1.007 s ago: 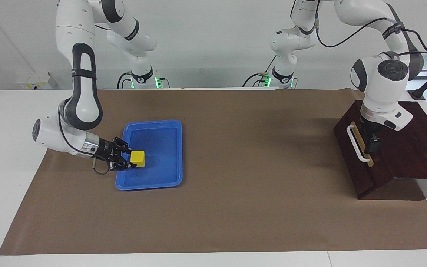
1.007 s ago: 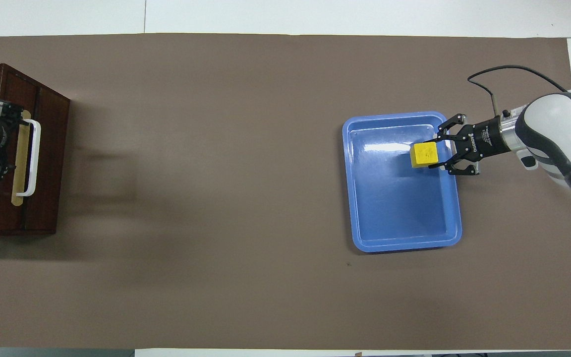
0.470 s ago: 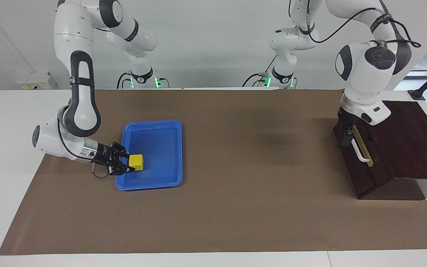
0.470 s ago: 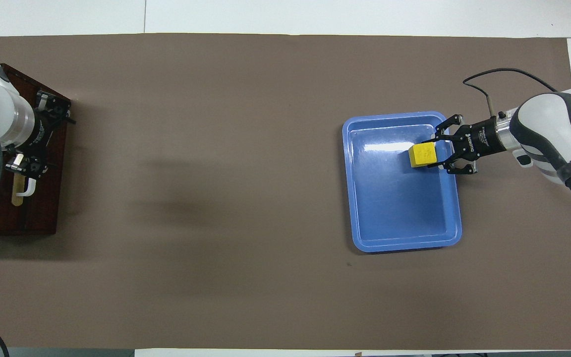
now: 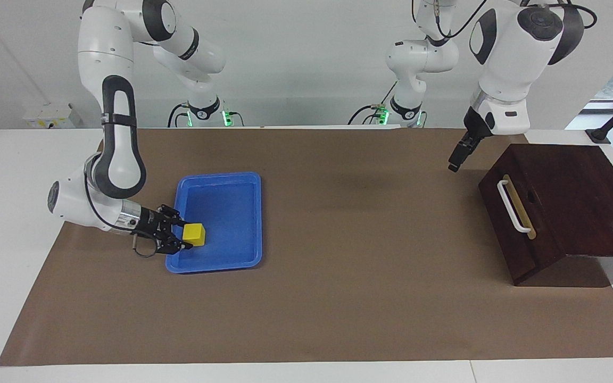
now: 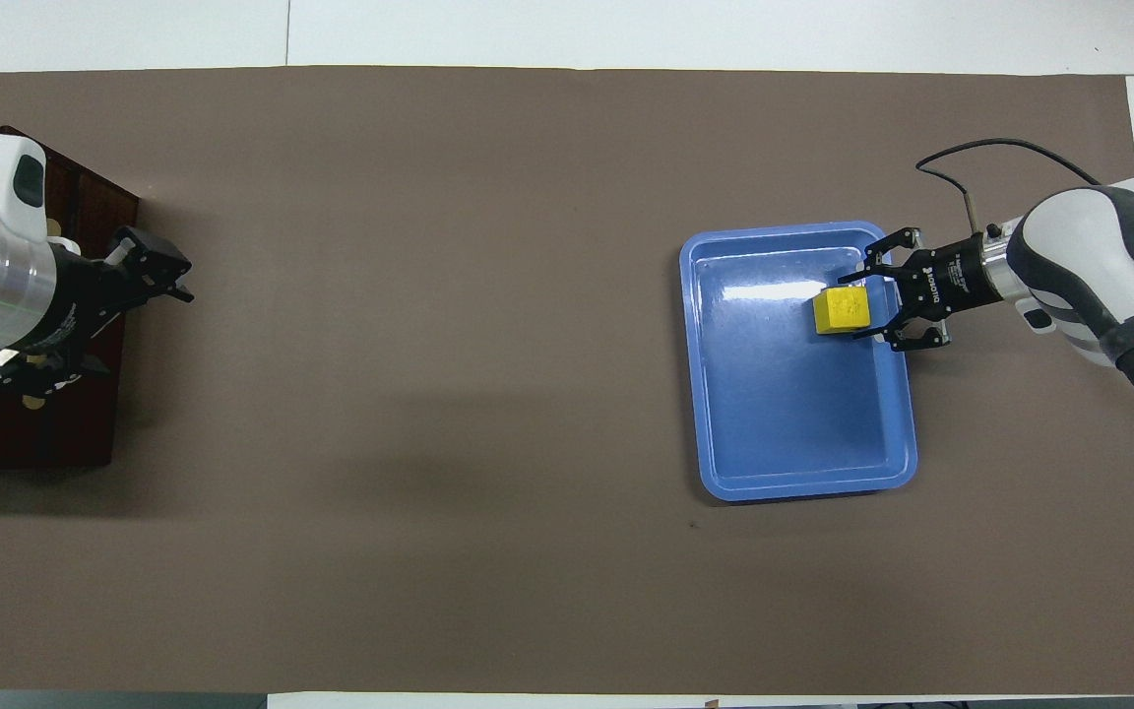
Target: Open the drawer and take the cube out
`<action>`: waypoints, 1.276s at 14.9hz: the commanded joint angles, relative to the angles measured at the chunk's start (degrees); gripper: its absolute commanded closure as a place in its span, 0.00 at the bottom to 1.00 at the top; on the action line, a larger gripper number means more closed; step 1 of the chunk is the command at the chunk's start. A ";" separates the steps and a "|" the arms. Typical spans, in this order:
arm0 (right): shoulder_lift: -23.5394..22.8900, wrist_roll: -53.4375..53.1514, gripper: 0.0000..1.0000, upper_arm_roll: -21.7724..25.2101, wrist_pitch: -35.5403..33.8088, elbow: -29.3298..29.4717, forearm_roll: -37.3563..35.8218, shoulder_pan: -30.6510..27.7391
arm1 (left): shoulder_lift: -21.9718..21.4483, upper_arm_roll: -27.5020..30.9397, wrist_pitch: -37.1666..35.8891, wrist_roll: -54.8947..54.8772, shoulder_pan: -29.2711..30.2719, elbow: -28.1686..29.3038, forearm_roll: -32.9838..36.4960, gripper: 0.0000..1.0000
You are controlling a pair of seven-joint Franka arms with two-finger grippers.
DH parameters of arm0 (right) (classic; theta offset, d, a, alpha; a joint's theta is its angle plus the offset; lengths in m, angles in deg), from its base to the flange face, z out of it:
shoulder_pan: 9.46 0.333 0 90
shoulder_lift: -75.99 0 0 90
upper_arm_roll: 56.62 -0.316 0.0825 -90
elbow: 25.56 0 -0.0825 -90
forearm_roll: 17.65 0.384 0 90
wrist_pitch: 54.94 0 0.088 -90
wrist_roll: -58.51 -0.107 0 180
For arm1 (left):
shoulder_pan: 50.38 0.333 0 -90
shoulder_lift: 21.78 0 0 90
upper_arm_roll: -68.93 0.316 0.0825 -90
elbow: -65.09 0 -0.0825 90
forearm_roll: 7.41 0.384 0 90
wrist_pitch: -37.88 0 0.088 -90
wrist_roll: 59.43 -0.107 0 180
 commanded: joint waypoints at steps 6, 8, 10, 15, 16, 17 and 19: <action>3.96 -3.80 0.00 -0.43 -8.64 8.50 -12.19 2.04 | -2.48 1.80 -4.87 -40.30 4.93 0.94 -2.16 0.00; 8.09 0.91 0.00 -0.78 -10.58 8.86 -17.21 2.22 | -2.75 1.80 -4.87 -41.75 5.11 1.30 -2.51 0.00; 11.96 13.27 0.00 -0.69 -14.17 8.86 -21.51 2.83 | -2.40 1.46 -4.35 -41.40 4.41 0.51 -2.69 0.00; 22.51 38.80 0.00 -0.87 -19.19 9.04 -33.21 6.17 | -2.49 0.57 -4.69 -45.16 3.18 0.33 -2.60 0.00; 24.52 41.18 0.00 -1.04 -20.94 9.04 -34.19 6.96 | -2.58 0.57 -5.13 -47.96 3.09 0.42 -2.60 0.00; 26.37 42.85 0.00 -1.13 -23.22 9.04 -34.37 7.23 | -2.66 0.57 -5.22 -48.77 3.09 0.42 -2.60 0.00; 29.28 47.33 0.00 -1.22 -27.01 8.43 -34.46 7.41 | -2.66 0.57 -5.40 -49.39 2.83 0.51 -2.60 0.00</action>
